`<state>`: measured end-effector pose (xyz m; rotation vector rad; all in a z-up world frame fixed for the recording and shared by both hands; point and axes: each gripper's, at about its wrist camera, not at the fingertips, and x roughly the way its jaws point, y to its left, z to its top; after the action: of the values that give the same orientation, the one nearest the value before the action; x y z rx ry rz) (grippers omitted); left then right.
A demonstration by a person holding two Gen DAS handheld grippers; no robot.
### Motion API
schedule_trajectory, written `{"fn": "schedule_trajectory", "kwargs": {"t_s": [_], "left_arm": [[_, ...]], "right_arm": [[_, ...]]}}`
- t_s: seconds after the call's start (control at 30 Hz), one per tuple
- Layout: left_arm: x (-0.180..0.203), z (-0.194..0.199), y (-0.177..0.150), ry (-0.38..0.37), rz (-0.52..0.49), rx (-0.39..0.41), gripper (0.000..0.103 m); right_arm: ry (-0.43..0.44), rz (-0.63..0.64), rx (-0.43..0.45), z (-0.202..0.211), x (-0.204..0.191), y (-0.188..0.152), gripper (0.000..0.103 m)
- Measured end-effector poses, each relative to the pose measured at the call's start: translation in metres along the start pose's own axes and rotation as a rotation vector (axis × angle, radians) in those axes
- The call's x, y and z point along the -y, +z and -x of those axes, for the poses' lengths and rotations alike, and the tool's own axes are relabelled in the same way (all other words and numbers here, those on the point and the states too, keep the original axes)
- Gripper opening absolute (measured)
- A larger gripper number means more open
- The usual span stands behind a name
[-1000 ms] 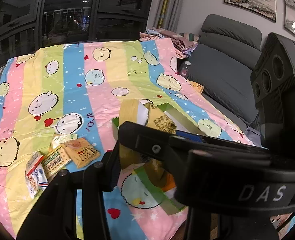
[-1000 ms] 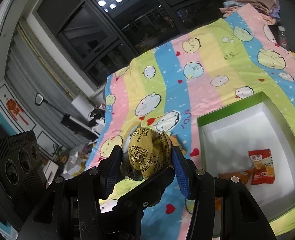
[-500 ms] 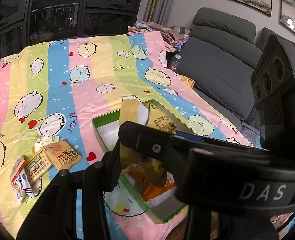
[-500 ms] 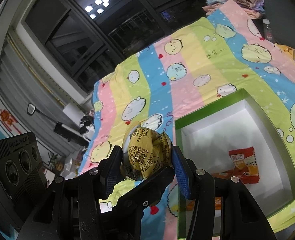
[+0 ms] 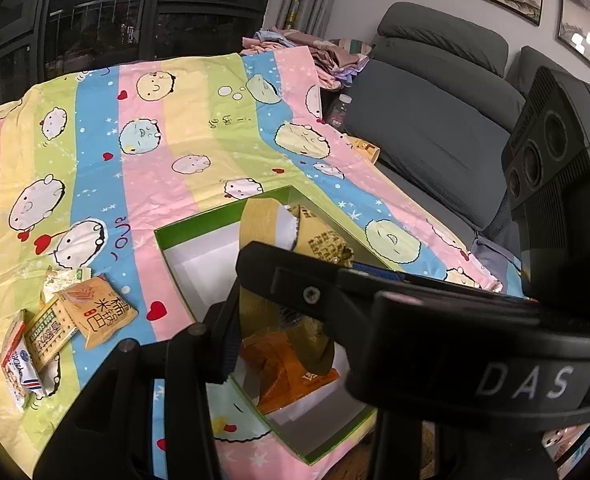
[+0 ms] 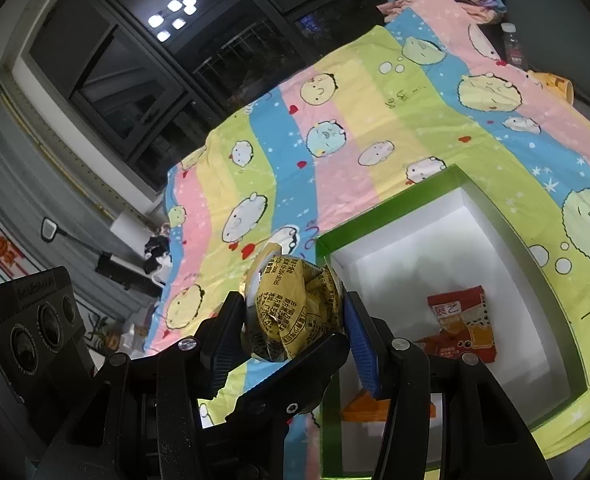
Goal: Organize snacks
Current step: 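Carry the yellow bag over the green box and lower it inside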
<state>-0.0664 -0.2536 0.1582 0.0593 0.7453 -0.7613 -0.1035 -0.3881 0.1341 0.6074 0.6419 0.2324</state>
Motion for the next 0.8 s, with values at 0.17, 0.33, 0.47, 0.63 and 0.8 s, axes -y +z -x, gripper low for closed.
{"fn": "schedule_trajectory", "kwargs": {"t_s": [0.17, 0.33, 0.47, 0.63, 0.8], "left_arm": [[0.002, -0.008, 0.0, -0.011, -0.001, -0.016, 0.042], [0.004, -0.017, -0.001, -0.025, 0.002, -0.035, 0.042], [0.003, -0.024, -0.001, -0.036, 0.009, -0.051, 0.042], [0.004, -0.033, -0.001, -0.055, 0.017, -0.069, 0.042], [0.003, -0.043, -0.001, -0.077, 0.025, -0.091, 0.042]], "right_arm": [[-0.013, -0.017, -0.008, -0.002, 0.008, 0.001, 0.053], [-0.027, -0.035, -0.017, -0.004, 0.016, 0.002, 0.053], [-0.043, -0.046, -0.027, -0.007, 0.022, 0.001, 0.053], [-0.069, -0.058, -0.035, -0.01, 0.028, 0.001, 0.053], [-0.094, -0.075, -0.043, -0.013, 0.036, 0.001, 0.053]]}}
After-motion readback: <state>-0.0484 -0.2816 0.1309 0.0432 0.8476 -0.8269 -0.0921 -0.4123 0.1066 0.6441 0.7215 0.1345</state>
